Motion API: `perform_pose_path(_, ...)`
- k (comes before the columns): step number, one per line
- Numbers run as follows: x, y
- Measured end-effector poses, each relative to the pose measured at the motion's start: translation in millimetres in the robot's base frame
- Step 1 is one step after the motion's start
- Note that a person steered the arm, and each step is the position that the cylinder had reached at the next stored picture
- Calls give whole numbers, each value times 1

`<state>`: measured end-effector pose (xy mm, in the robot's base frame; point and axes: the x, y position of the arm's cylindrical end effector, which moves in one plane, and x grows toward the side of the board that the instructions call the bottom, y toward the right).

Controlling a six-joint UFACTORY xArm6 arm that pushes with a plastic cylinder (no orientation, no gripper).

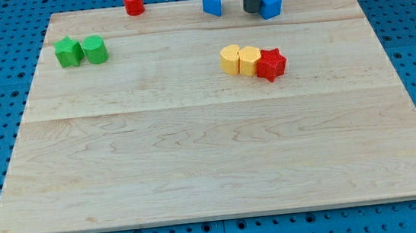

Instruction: Move the yellow heart below the green star

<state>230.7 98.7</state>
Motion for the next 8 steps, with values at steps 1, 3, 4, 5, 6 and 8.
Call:
perform_pose_path(1,13,6)
perform_pose_path(3,13,66)
perform_pose_path(4,29,9)
perform_pose_path(5,29,-2)
perform_pose_path(6,29,-10)
perform_pose_path(8,31,-111)
